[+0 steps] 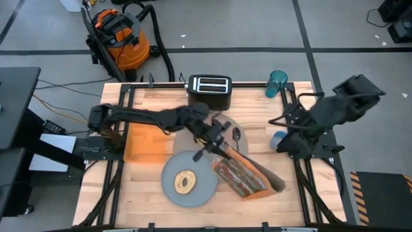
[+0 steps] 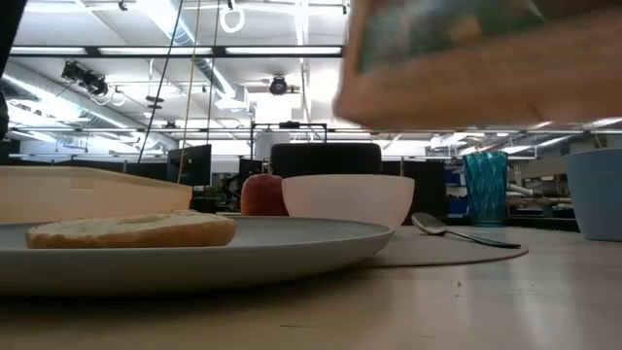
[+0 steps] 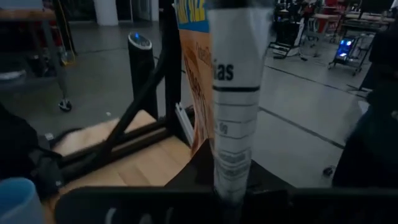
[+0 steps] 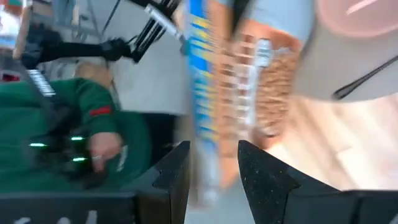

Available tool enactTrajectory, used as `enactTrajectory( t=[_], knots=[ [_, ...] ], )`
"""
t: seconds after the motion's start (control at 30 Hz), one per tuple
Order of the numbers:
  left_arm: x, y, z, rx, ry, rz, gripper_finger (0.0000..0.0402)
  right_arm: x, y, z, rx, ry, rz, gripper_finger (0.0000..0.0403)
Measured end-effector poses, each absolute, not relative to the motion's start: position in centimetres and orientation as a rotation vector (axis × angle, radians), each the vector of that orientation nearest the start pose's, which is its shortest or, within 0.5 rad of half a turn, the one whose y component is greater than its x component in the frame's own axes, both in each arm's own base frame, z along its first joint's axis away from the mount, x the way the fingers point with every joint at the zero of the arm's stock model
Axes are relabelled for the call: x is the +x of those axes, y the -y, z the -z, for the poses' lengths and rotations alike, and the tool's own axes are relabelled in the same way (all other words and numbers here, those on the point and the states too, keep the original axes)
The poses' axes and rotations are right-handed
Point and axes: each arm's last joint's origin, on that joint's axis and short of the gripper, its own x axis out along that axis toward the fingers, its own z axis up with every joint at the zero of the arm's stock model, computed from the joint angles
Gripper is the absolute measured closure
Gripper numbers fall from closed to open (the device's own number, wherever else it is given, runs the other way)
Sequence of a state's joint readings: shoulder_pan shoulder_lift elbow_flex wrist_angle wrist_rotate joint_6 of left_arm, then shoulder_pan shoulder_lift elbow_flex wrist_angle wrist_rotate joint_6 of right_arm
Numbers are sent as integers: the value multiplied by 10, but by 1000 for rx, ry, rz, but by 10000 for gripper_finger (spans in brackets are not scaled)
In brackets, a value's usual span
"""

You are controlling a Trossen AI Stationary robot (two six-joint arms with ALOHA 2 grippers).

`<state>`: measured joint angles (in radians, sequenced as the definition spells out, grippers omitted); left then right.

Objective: Arrange a breakfast setting
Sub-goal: Pour the cereal from the cereal box into the orange bowl

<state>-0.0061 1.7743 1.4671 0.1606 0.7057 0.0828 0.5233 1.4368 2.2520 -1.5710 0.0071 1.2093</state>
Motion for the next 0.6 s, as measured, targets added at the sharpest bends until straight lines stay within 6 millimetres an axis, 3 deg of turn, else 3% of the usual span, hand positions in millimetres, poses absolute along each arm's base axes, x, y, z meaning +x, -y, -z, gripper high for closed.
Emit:
enactTrajectory(
  t=[0.2, 0.37, 0.6],
  knots=[
    [369, 2, -384, 17, -89, 661, 395, 147, -92, -491, 814, -942, 124, 263],
    [318, -22, -427, -7, -53, 574, 396, 151, -93, -448, 722, -1019, 278, 262],
    [256, -51, -473, -71, 80, 397, 396, 179, -101, -390, 501, -882, 375, 248]
  ],
)
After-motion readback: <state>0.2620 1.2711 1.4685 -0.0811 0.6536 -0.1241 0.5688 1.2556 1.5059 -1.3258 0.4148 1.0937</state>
